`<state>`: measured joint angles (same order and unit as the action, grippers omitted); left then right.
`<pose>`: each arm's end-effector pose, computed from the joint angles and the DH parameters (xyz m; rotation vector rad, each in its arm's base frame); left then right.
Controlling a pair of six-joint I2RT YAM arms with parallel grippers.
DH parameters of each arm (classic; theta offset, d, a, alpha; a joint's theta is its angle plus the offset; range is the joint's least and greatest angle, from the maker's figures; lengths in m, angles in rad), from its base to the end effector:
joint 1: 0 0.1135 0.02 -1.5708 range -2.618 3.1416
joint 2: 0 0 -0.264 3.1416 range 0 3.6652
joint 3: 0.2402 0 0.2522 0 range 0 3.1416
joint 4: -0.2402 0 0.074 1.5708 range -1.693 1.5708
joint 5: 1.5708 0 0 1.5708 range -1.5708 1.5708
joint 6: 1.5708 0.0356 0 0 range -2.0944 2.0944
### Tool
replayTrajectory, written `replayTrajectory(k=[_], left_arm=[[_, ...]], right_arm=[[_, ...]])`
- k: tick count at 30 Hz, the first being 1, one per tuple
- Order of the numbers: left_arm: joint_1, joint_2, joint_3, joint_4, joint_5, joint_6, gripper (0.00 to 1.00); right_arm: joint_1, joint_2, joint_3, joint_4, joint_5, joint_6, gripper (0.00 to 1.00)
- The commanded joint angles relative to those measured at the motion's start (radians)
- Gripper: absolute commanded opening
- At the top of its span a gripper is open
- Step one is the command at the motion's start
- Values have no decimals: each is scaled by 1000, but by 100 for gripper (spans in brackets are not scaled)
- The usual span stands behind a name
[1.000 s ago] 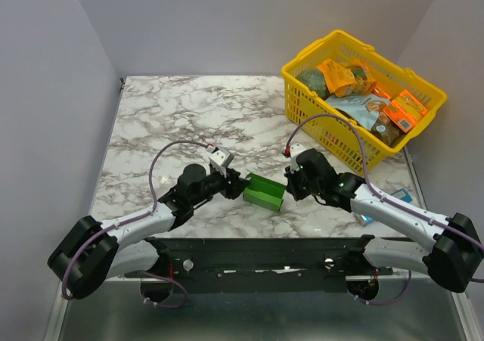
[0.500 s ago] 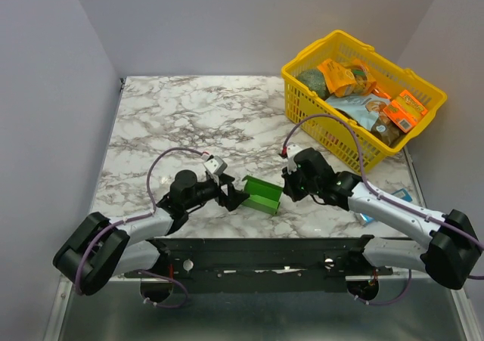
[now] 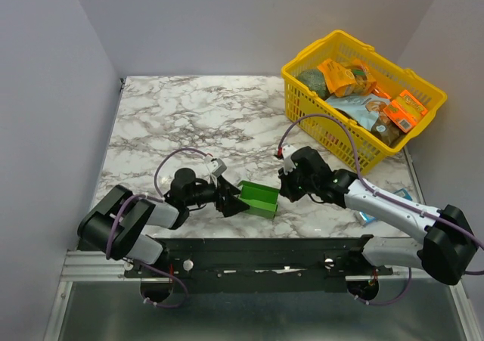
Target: Fold the paper box
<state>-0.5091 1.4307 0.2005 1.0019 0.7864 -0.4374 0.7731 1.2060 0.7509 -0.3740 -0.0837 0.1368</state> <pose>0.1782 -0.1283 0.1416 0.6761 1.8286 -1.3540 0.1741 0.1740 0.2256 -0.8082 2.3258 0.5132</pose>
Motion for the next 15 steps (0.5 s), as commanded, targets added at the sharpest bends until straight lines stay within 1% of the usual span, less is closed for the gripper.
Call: replayTrajectory(k=[1,3,4,5,12,15], left_arm=[[18,25,-27,207,111,-95,99],[18,4,-30,175,73,-72,99],[18,-4,-20,105,57,-31,99],[17,-12,-13,72,45,-17,99],[9,-23,-13,35,-9,12,99],[-17,-7,11,-22,-42,45,99]], right_arm=[[-1,9,21,1,-24,-17,0],[-5,10,24,0,-25,-17,0],[-6,9,24,1,-27,-17,0],[-5,7,24,0,-30,-19,0],[-11,13,27,0,-51,-23,0],[-14,15,28,1,-63,-25,0]])
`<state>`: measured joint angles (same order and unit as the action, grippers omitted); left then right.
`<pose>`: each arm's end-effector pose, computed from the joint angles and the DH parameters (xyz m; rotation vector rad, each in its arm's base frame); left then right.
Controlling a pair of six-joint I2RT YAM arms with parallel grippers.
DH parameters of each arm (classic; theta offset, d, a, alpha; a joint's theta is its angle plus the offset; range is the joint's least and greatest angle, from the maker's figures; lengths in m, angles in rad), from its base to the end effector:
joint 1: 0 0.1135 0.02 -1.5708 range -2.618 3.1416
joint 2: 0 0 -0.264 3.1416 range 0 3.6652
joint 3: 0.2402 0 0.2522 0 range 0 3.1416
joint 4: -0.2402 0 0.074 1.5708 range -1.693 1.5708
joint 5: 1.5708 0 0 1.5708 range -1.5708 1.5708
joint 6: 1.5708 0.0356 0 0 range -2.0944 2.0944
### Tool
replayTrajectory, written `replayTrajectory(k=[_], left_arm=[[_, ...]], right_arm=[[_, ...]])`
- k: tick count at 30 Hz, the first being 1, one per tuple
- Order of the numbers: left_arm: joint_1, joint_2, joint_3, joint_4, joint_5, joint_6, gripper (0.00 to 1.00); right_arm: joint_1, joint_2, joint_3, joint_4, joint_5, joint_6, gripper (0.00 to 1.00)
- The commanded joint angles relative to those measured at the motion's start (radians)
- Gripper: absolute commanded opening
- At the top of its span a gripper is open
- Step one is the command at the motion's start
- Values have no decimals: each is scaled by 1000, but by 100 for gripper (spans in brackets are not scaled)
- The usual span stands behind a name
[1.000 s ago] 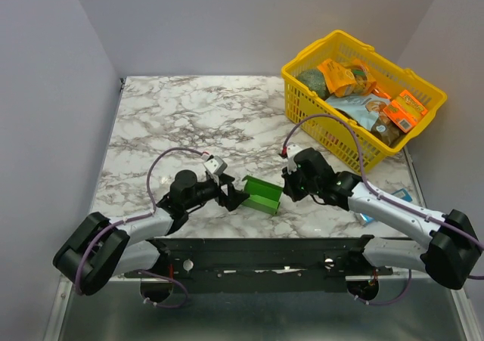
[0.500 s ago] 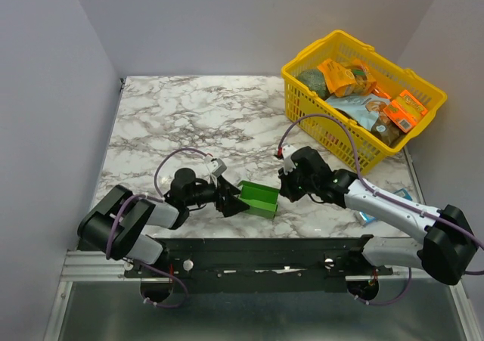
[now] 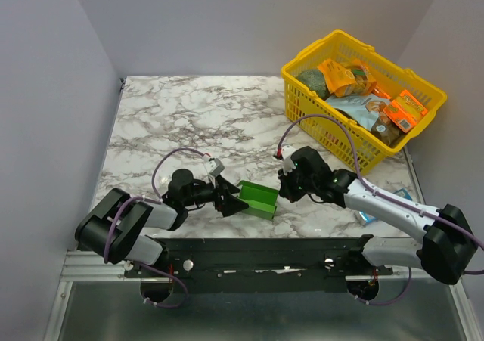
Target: Fold the paper box
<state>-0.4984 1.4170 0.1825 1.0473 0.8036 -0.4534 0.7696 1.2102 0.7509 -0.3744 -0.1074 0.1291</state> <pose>0.1757 -0.1248 0.1446 0.6764 1.7918 -1.3679 0.1744 0.1743 0.2247 -0.8262 2.3281 0.5339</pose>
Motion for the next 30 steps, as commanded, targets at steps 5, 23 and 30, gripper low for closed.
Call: replayTrajectory(k=[5,23,30], left_arm=[[-52,7,40,-101,-80,91,99],[-158,-42,72,-259,-193,203,78],[-186,-98,57,-259,-198,220,34]], right_arm=[[-19,12,31,-1,-54,-17,1],[-35,26,54,-9,-136,-14,1],[-33,3,87,-54,-141,-6,11]])
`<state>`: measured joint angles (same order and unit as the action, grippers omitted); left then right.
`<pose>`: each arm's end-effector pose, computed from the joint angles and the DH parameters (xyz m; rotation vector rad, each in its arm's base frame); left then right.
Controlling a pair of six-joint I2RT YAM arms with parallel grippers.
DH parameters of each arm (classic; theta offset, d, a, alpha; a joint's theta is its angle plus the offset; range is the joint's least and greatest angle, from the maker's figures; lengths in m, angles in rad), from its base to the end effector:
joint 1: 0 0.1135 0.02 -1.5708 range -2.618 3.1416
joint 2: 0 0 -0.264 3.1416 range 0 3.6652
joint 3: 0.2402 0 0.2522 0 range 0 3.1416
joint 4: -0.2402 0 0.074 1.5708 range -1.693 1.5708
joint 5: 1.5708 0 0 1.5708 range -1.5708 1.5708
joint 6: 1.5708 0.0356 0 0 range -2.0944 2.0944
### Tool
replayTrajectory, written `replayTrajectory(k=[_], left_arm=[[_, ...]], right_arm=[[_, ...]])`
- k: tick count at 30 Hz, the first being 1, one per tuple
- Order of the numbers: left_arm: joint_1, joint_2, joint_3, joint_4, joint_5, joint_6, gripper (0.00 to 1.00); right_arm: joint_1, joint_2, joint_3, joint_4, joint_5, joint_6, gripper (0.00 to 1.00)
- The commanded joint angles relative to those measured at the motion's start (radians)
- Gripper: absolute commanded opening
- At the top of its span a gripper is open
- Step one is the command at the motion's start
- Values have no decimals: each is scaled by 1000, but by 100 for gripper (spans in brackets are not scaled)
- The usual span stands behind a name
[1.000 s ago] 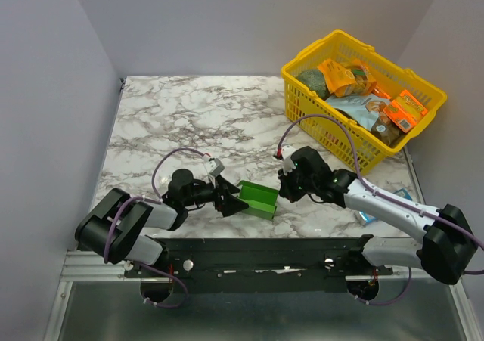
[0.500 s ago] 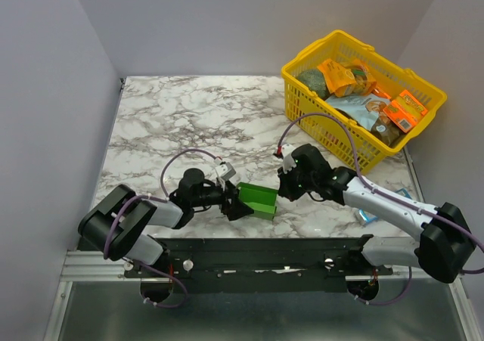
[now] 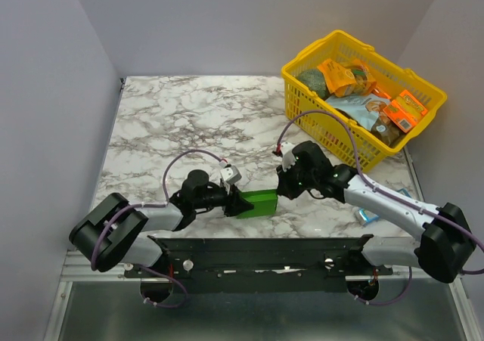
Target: Fold the paper box
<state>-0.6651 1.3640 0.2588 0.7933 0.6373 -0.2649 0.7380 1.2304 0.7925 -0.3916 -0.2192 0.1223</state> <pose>0.1656 -0.1568 0.1484 0.8487 1.8223 -1.2147 0.1817 0.1757 0.2326 -0.8519 2.3296 0.6495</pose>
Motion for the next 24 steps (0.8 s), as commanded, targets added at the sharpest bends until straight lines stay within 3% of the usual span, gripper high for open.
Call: replayTrajectory(k=[1,2,3,6,12,15,22,24], left_arm=[[-21,-57,-24,-3,-24,36,24],[-21,-68,-33,1,-16,36,21],[-22,-95,-38,7,1,29,20],[-25,-175,-35,3,94,-34,18],[-106,-341,-12,-123,110,-85,17],[-132,-353,19,-180,125,-92,17],[-149,-393,85,-318,105,-62,17],[-149,-399,94,-328,102,-56,17]], right_arm=[[-2,-25,50,-52,-22,0,17],[-2,-34,54,-59,-13,3,25],[-2,-58,62,-65,-3,2,43],[-2,-126,86,-93,-29,-32,65],[0,-224,122,-127,-213,-111,74],[0,-232,135,-147,-307,-142,82],[11,-201,212,-302,-513,-243,84],[38,-191,206,-311,-504,-251,84]])
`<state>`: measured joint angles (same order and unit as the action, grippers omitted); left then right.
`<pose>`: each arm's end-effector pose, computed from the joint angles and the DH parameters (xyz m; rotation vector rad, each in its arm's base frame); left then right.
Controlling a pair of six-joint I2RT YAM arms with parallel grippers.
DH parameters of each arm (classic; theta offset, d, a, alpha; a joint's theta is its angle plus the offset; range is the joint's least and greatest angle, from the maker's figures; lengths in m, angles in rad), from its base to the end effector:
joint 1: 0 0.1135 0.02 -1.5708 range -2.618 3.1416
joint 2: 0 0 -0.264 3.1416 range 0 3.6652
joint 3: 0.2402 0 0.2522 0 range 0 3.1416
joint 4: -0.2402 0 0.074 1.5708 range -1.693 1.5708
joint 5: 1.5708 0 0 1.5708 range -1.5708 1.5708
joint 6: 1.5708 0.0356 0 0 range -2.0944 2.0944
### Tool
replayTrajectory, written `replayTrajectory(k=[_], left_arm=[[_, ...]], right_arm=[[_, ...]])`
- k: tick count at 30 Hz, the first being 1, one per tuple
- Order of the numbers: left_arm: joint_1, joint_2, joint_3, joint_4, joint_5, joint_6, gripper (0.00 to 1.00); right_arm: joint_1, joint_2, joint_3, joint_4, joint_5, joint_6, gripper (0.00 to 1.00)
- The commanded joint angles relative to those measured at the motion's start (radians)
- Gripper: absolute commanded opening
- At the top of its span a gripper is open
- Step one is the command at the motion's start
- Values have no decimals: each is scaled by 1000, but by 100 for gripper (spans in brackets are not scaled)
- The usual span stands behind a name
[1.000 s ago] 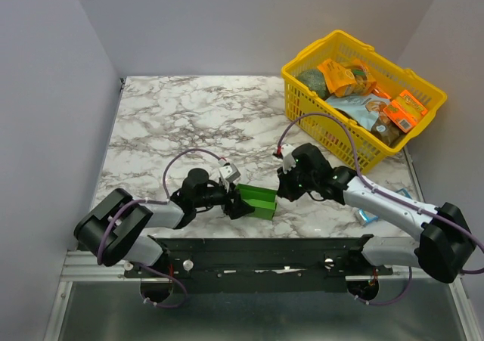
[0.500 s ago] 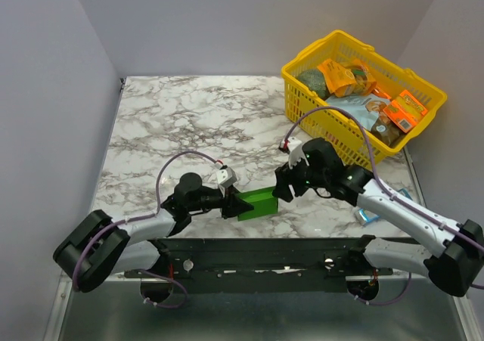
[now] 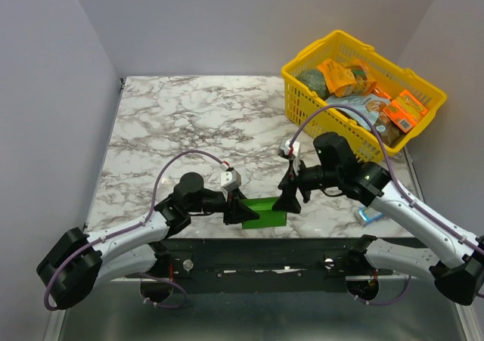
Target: Fold the paper box
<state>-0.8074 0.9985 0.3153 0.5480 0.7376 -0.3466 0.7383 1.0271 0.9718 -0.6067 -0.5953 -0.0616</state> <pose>0.1240 -0.1642 0.2138 1.0058 1.6191 -1.4453 0.1441 0.1581 0.3222 -1.1976 1.9591 1.0253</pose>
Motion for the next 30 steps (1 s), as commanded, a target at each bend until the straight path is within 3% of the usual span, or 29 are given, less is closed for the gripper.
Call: replayTrajectory(k=[1,7,20,23,27,30], left_arm=[[-6,-32,41,-94,0,29,17],[-7,-32,47,-92,14,29,17],[-6,-46,54,-92,22,29,17],[-6,-41,65,-106,13,40,17],[8,-25,108,-172,-30,86,22],[40,3,163,-238,-107,113,55]], right_arm=[[53,16,21,-97,-82,-73,84],[125,53,7,-73,84,-93,84],[138,171,-16,41,111,-133,82],[138,191,-10,45,80,-135,74],[139,212,-7,50,71,-129,41],[136,241,7,47,113,-127,31]])
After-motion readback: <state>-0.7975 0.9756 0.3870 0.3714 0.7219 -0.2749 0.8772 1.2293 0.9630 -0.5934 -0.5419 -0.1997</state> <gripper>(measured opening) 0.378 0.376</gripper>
